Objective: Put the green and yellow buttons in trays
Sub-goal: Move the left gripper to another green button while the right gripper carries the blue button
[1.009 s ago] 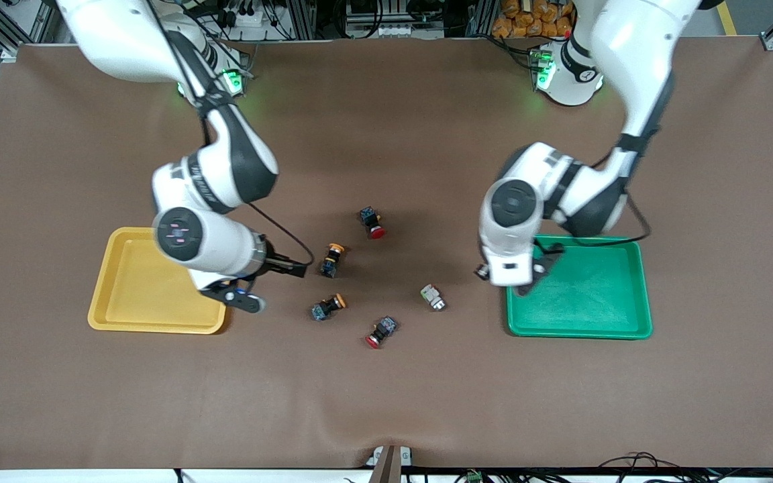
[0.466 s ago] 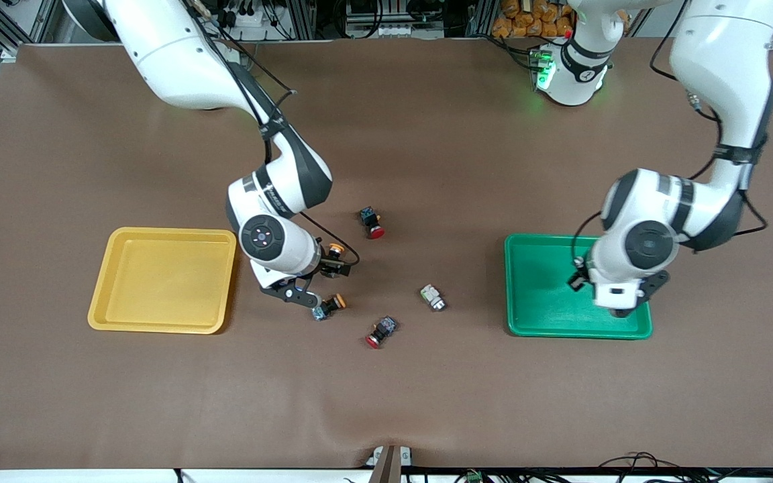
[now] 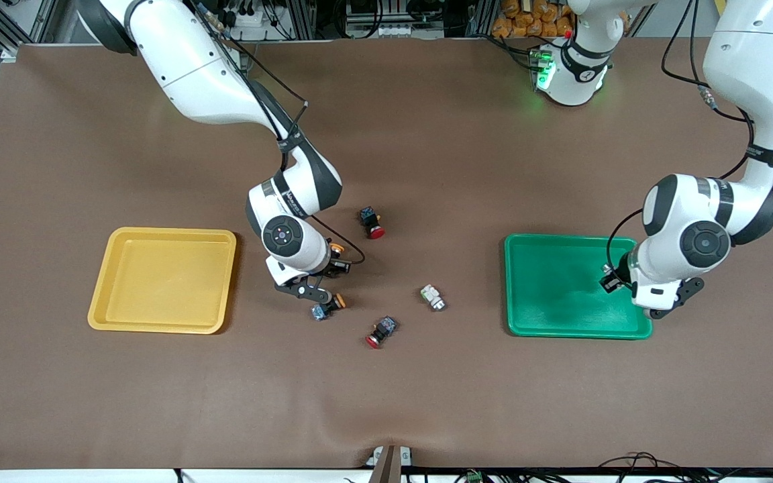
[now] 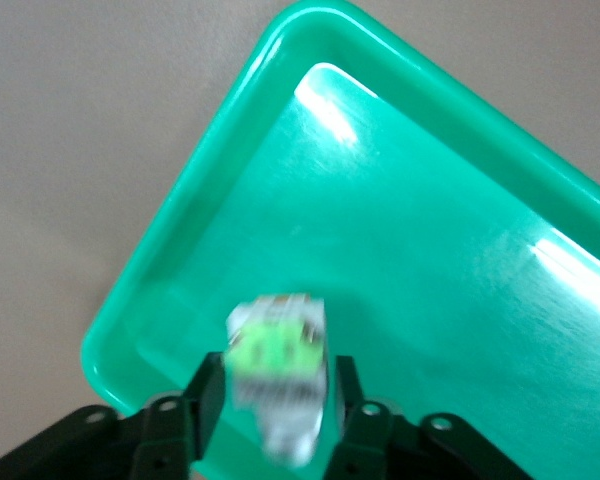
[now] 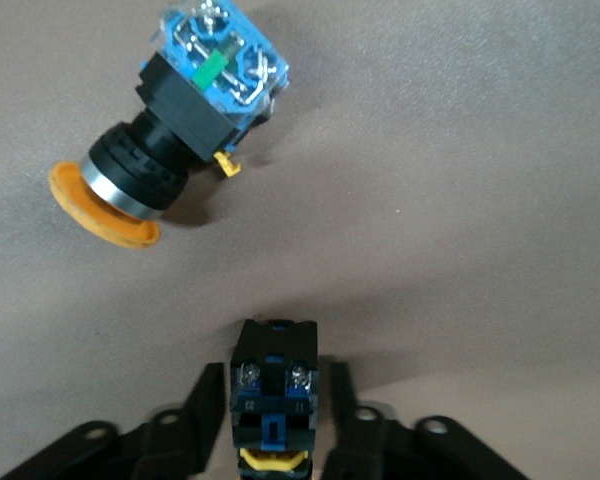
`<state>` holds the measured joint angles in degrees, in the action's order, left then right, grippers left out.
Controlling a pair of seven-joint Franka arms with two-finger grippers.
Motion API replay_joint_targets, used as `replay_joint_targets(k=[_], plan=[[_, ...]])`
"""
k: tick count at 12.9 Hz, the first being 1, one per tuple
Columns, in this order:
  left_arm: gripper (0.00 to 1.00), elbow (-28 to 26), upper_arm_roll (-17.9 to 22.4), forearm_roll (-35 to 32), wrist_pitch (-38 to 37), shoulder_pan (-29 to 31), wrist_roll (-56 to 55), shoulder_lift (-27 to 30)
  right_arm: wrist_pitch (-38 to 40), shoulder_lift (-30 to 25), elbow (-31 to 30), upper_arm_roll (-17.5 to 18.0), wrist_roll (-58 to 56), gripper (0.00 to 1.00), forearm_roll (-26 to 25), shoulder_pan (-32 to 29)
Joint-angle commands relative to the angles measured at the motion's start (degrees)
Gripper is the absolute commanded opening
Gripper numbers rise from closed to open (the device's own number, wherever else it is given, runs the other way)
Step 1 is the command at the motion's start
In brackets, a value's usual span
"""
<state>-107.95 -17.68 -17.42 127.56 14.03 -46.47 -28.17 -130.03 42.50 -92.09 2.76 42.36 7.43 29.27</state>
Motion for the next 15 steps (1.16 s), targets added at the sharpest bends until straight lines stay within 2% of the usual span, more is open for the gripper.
replay_joint_targets(k=[1,3,7,11,14,15], plan=[[1.0,-0.24,-1.04,-1.21,0.41,0.74,0.25,1.18,3.62,-1.45,0.59,-0.39,0.97,0.0,-1.01,-0.35],[1.0,0.2,-2.78,-0.95,0.14,0.73,-0.02,2.5,10.73,-3.02,2.09,-1.0,0.71,0.0,-1.19,-1.49],[1.0,3.18,-9.46,-0.42,-1.97,-0.84,-6.32,1.9,15.85,-8.47,1.65,-1.27,-4.9,0.0,-1.19,-7.72],[1.0,7.91,-10.09,-1.12,-1.97,-9.88,-19.06,-3.19,19.11,-11.73,1.74,-1.27,-11.04,0.0,-1.1,-18.51],[1.0,17.22,-9.74,-0.94,-1.97,-19.27,-28.46,-10.65,20.52,-11.91,1.66,-1.35,-23.6,0.0,-1.01,-25.12],[1.0,20.3,-8.43,-1.12,-1.88,-22.52,-32.68,-12.94,20.69,-11.82,1.31,-1.7,-26.6,0.0,-1.1,-26.71]])
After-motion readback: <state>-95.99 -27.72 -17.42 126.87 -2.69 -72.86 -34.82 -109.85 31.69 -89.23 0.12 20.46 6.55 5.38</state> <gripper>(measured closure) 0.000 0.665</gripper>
